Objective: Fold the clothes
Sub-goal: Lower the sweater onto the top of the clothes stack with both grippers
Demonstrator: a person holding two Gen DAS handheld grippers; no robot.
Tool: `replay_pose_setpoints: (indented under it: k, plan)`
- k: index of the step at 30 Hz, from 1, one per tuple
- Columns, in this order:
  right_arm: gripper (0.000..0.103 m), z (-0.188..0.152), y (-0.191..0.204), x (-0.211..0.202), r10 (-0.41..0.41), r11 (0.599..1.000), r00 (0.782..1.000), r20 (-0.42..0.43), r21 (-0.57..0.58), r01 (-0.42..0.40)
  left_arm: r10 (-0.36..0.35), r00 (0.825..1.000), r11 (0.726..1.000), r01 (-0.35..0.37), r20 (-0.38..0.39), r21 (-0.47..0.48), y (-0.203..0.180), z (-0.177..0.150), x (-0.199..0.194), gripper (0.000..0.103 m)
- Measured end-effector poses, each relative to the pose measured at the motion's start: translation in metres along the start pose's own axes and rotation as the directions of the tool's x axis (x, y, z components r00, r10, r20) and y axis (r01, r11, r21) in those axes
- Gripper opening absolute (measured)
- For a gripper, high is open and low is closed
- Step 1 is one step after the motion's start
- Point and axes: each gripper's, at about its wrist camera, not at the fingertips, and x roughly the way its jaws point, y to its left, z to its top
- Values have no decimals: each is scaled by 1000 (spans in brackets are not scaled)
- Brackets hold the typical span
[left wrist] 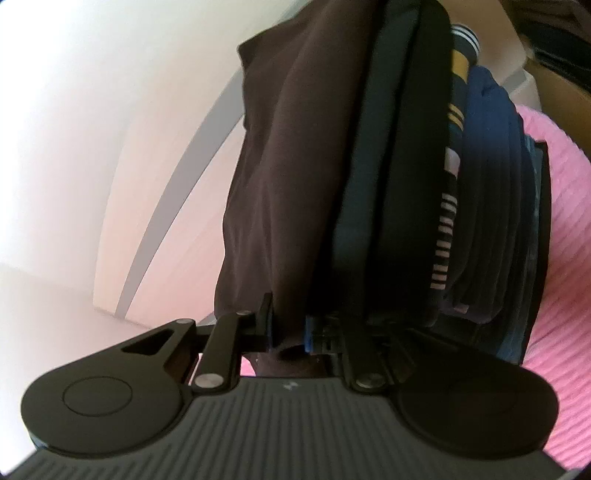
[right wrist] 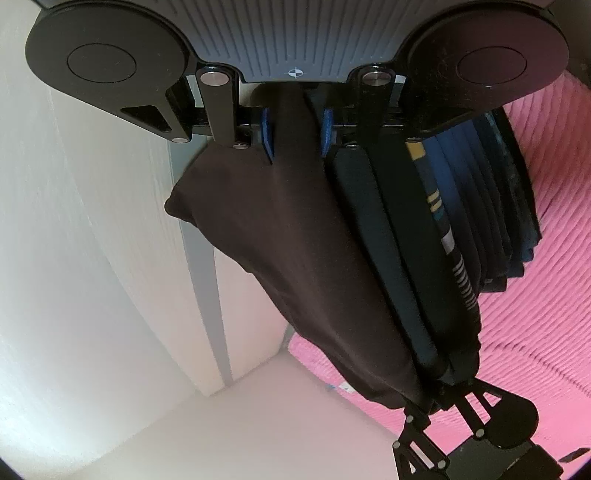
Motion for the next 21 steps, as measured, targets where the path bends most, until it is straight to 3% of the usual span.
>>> replay_pose_setpoints:
  k: [6, 8, 12, 14, 16, 19, 21]
  plan:
    - [36, -2, -3, 0, -15, 998, 999, -36, 63, 17, -29, 1000, 993, 28, -12, -115, 14, -12, -18, 20]
    - [48, -3, -7, -7, -28, 989, 999, -47, 143, 34, -55, 998, 984, 49, -29, -169, 19, -16, -23, 23]
    - [48, 1, -19, -28, -21, 944, 1000, 0, 329, 20, -72, 997, 950, 66, -10, -304, 25, -29, -52, 22]
    - [48, 7, -30, -39, -13, 902, 997, 73, 431, -20, -46, 998, 925, 56, 37, -376, 22, -49, -82, 22]
    - [48, 13, -45, -37, 0, 842, 991, 131, 535, -71, -17, 996, 889, 54, 86, -455, 44, -40, -91, 22]
    - [48, 9, -70, -10, 56, 691, 982, 181, 703, -169, -17, 990, 833, 92, 140, -546, 74, -25, -85, 22]
    - [48, -4, -73, 13, 104, 610, 979, 174, 766, -201, -67, 984, 771, 156, 165, -617, 84, -19, -64, 22]
